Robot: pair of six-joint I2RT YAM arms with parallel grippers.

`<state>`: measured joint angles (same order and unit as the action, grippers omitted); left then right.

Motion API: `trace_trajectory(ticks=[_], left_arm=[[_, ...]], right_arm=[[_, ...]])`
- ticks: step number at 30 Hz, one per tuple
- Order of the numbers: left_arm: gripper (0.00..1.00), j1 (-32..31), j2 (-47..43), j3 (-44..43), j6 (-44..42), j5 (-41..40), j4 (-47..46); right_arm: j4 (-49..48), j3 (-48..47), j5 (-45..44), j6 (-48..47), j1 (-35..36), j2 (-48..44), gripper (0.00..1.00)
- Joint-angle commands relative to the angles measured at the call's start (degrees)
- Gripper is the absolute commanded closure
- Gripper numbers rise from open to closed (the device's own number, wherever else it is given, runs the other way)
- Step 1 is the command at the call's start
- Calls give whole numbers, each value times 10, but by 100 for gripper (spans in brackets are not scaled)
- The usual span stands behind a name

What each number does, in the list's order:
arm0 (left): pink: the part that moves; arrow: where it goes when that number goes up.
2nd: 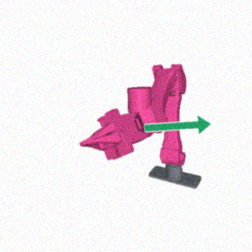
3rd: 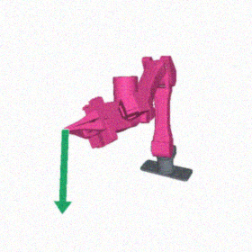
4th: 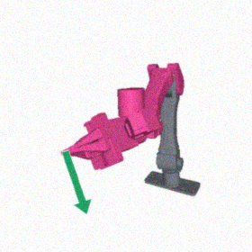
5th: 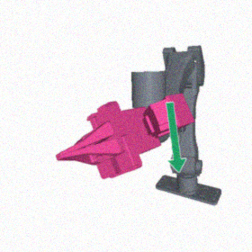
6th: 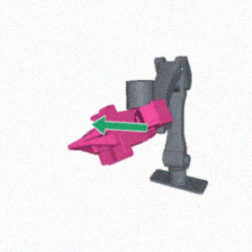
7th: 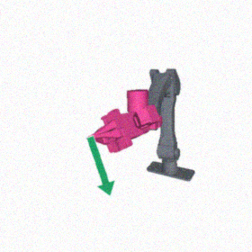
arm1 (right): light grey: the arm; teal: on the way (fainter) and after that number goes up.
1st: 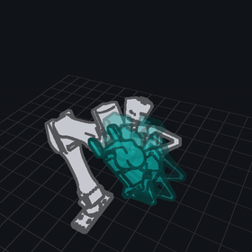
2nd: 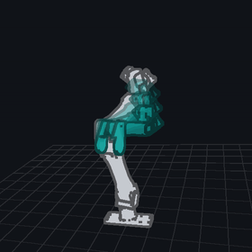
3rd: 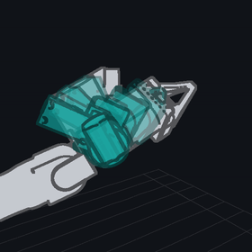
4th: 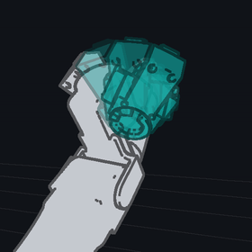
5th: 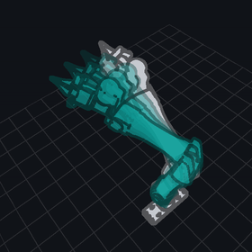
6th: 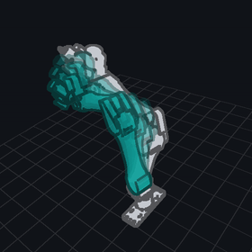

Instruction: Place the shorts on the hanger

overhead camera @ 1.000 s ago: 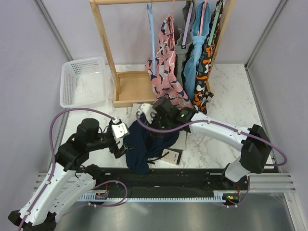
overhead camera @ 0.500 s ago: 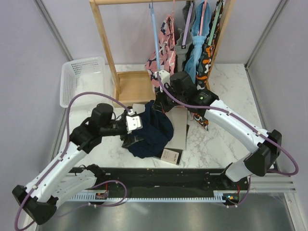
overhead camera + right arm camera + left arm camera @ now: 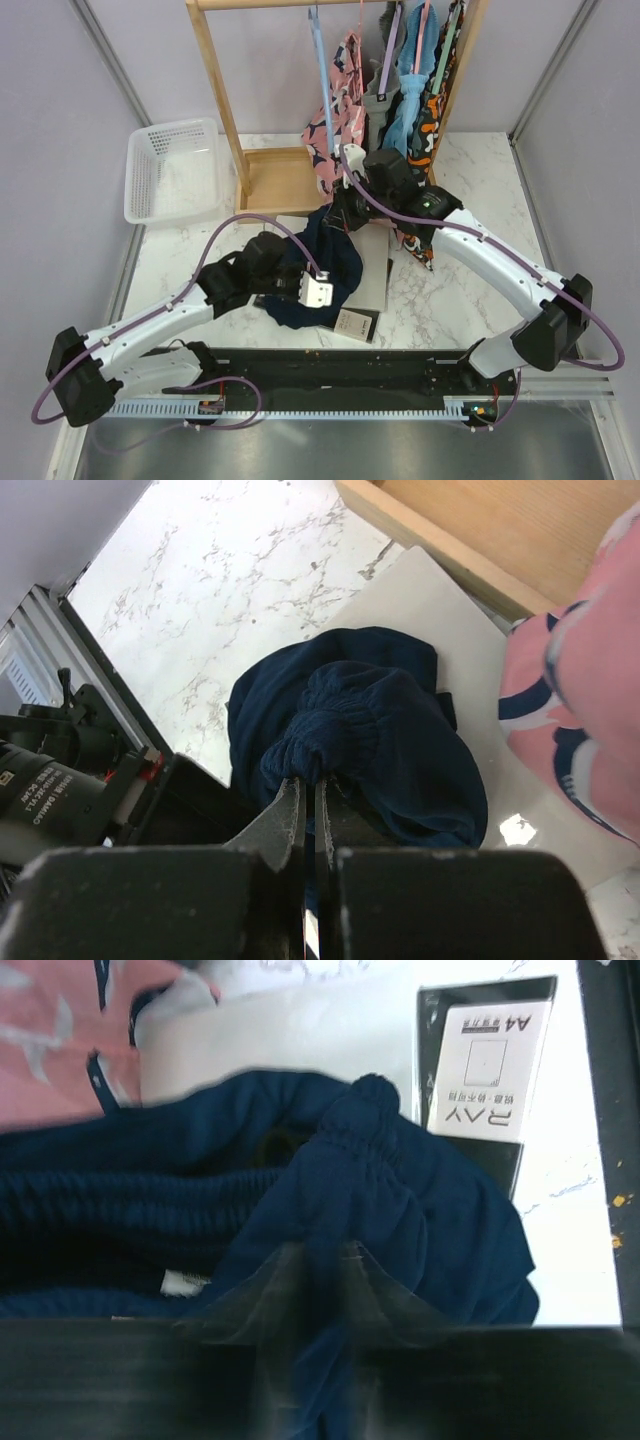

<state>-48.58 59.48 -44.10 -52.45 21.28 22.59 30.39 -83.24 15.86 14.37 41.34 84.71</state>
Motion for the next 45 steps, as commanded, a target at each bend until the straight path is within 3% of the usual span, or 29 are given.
trace_trajectory(ticks=[1, 6, 9, 17, 21, 26, 29, 32, 34, 35, 40, 45], left_arm=[[98, 4, -53, 2, -16, -82, 33], [98, 61, -188, -19, 103, -127, 30], [98, 106, -229, -112, 194, -163, 16], [98, 126, -180, -309, 318, -251, -21], [98, 126, -130, -415, 357, -254, -24], [98, 126, -108, -426, 406, -260, 7], [98, 128, -133, -345, 425, -240, 27], [98, 139, -141, -253, 429, -249, 46], [98, 180, -140, -190, 422, -216, 45], [98, 198, -135, -172, 422, -163, 44], [98, 318, -67, -96, 406, -55, 12], [98, 343, 27, -44, 350, -13, -7]], right_arm=[[-23, 10, -3, -3, -23, -48, 100], [-3, -2, 7, -7, -53, -74, 100], [2, -32, 19, -7, -64, -87, 100], [7, -212, -15, -33, -72, -98, 100], [22, -288, -86, -72, -72, -110, 100], [50, -312, -117, -118, -72, -132, 100], [81, -250, -106, -125, -72, -153, 100], [81, -124, -66, -127, -72, -199, 100], [79, -22, -51, -122, -72, -214, 100], [75, 12, -40, -122, -72, -221, 100], [12, 196, -64, -112, -72, -234, 100], [-61, 272, -78, -100, -72, -180, 100]])
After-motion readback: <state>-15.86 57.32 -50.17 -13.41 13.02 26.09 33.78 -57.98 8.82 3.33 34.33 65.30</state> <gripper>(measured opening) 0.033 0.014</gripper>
